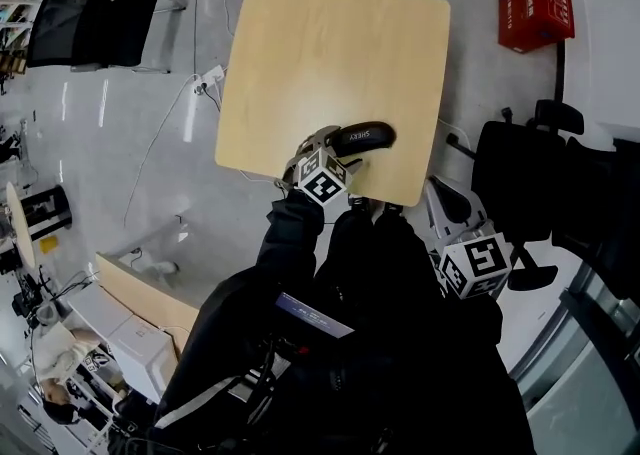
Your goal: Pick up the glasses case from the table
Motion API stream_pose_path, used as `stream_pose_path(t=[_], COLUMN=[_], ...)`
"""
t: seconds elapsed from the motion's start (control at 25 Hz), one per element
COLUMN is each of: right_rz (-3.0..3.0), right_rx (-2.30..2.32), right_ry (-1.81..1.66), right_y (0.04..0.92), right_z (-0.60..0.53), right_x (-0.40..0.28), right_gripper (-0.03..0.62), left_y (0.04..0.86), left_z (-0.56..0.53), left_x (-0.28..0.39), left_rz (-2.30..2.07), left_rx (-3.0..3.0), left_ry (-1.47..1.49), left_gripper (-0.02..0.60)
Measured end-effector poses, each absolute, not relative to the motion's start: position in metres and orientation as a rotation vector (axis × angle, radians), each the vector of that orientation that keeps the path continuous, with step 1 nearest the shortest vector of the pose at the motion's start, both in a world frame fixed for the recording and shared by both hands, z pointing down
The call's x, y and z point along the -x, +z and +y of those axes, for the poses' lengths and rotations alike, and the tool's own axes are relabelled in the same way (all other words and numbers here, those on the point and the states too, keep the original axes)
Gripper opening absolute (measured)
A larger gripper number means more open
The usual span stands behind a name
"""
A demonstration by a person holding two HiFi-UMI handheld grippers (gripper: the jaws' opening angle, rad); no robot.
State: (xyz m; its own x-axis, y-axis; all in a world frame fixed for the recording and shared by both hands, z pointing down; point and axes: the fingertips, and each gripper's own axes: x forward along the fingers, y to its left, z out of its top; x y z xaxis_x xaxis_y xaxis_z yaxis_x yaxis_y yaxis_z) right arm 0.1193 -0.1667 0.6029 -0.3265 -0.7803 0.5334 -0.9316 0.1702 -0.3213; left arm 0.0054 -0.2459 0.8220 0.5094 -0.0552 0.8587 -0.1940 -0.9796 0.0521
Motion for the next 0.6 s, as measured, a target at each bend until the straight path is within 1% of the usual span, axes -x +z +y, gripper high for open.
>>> stream_pose_path(t=[0.12,0.36,0.6], right_rz=[-2.193,-2.159,-2.151], right_rx=[-1.639,-1.626,-1.622], right_ry=[0.904,0.918,0.927], right_y=[0.609,0.615,0.616], right_z=[-0.167,-0.163,-0.158], right_x=[-0.119,-0.122,-0.120], right_gripper=[0.006,0.006,0.006], left_y=[0.838,0.863,0.880], left_z=[-0.248,-0.244,-0.251], left_x=[-0.005,-0.011,-0.011], left_rz=[-0.172,-0.081,-0.108], left_rx=[-2.597,-2.569,-2.545], left_ry=[1.547,1.664,1.682], left_gripper=[0.373,0.373,0.373])
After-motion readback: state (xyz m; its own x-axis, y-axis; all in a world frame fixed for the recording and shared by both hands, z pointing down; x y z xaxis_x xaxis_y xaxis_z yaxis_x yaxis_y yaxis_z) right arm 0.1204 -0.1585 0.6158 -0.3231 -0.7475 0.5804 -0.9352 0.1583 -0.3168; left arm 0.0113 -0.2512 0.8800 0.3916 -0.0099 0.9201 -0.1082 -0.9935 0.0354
